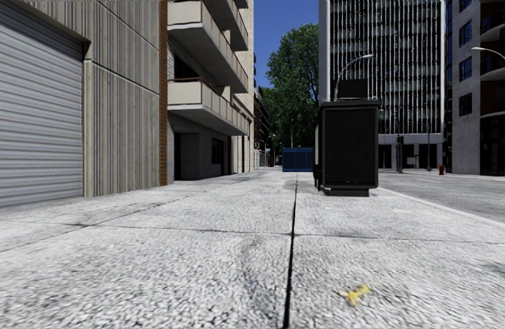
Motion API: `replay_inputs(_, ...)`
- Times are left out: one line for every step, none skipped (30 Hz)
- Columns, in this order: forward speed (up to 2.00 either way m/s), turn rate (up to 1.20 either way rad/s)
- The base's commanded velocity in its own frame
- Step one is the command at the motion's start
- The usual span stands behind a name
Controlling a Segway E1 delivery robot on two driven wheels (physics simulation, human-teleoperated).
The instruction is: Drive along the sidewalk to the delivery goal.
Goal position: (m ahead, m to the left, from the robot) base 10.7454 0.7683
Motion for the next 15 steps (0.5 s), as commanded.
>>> replay_inputs(2.00,0.00)
replay_inputs(2.00,0.00)
replay_inputs(2.00,0.00)
replay_inputs(2.00,0.00)
replay_inputs(2.00,0.00)
replay_inputs(2.00,0.00)
replay_inputs(2.00,0.00)
replay_inputs(2.00,0.00)
replay_inputs(2.00,0.00)
replay_inputs(2.00,0.00)
replay_inputs(2.00,0.00)
replay_inputs(2.00,0.00)
replay_inputs(2.00,0.00)
replay_inputs(2.00,0.00)
replay_inputs(2.00,0.00)
